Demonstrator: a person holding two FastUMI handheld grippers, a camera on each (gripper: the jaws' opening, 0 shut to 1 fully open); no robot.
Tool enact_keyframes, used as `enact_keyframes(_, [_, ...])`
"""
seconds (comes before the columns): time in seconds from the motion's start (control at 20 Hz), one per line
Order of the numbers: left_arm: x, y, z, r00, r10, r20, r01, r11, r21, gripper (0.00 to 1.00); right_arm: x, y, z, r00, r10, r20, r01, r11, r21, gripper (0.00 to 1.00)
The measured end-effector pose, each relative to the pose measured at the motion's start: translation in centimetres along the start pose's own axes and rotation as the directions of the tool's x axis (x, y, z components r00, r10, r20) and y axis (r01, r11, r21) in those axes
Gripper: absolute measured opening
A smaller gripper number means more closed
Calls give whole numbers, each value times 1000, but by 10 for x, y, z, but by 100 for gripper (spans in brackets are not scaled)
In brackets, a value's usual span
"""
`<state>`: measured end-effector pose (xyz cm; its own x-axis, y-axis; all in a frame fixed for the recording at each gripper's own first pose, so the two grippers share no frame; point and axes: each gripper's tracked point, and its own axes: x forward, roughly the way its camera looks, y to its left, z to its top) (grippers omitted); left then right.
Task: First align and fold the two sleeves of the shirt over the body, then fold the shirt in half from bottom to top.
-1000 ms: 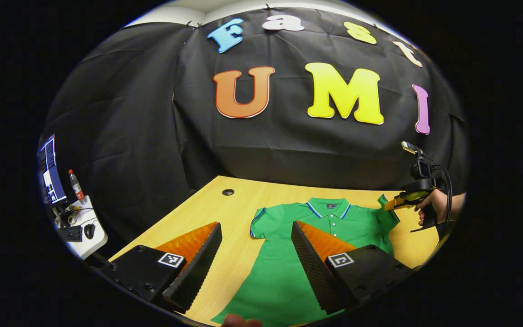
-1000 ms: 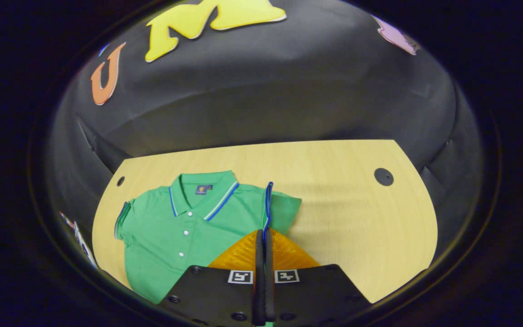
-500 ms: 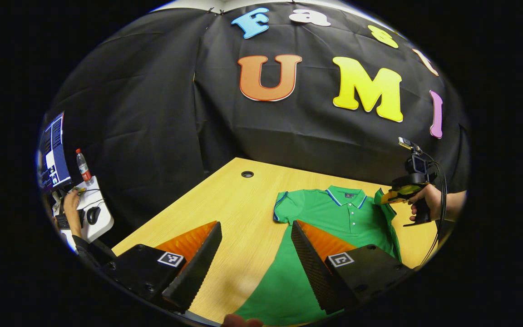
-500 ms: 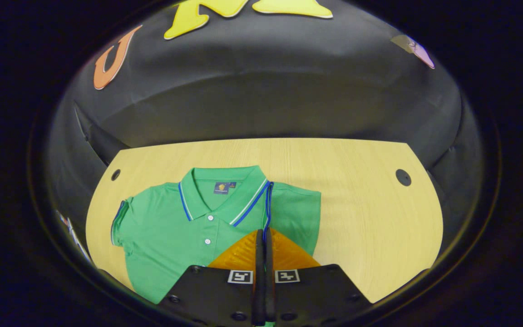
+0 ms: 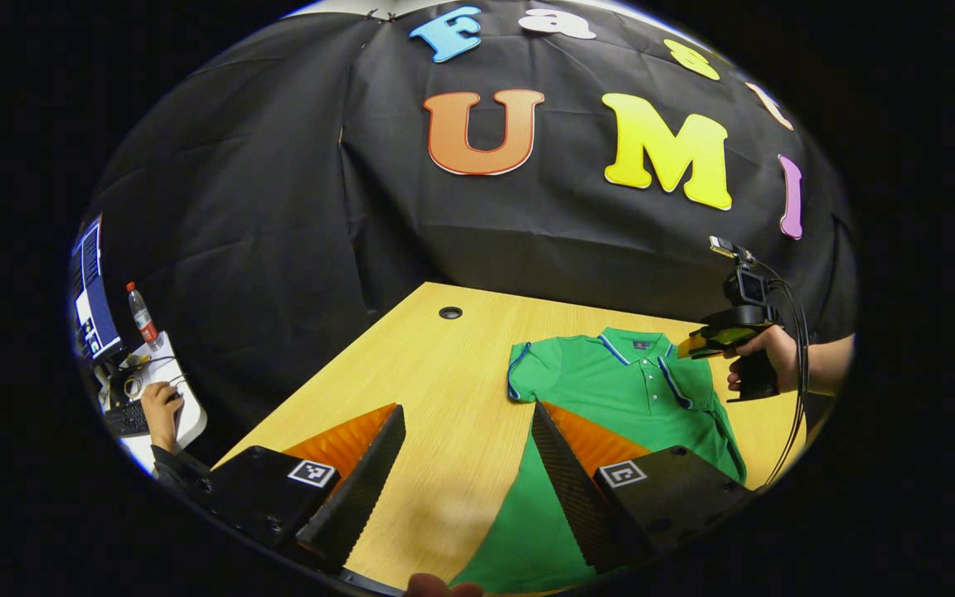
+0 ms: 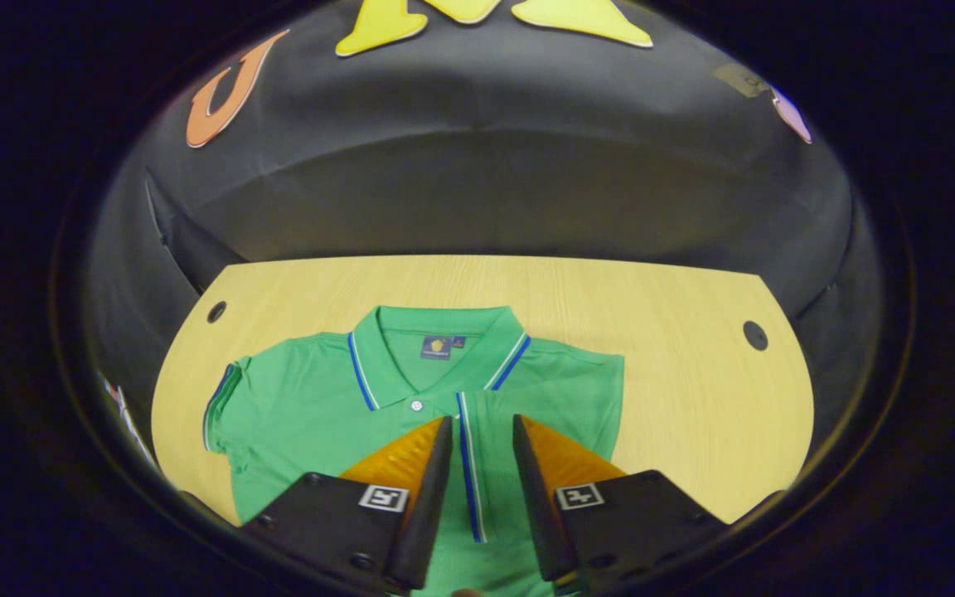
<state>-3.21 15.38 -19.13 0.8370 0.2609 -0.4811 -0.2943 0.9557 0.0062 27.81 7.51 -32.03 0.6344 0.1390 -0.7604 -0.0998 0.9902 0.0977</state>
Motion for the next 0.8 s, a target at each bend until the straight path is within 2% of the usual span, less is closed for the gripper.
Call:
enact_keyframes(0.15, [8, -4, 9, 999, -37, 26, 37, 999, 15, 99, -21, -1, 6, 999, -5, 44, 6, 1000, -13, 87])
enact_keyframes(0.2, [11, -8, 10, 998, -57, 26, 56, 998, 21, 99, -31, -1, 7, 998, -6, 59, 7, 1000, -17, 96])
enact_keyframes(0.45, [37, -23, 24, 983, -182, 30, 181, 983, 32, 99, -107, -7, 7, 987, 22, 158, -10, 997, -75, 97])
enact_keyframes(0.6, [68, -33, 26, 964, -264, -15, 264, 964, 5, 99, -160, -25, -9, 981, 22, 194, -2, 995, -102, 97])
enact_keyframes(0.7, [94, -42, 24, 947, -315, -65, 315, 949, -14, 99, -193, -37, -22, 978, 18, 209, 0, 996, -86, 97])
enact_keyframes(0.8, [115, -56, 15, 911, -387, -145, 386, 922, -37, 99, -221, -47, -37, 977, 28, 210, -19, 999, -47, 97])
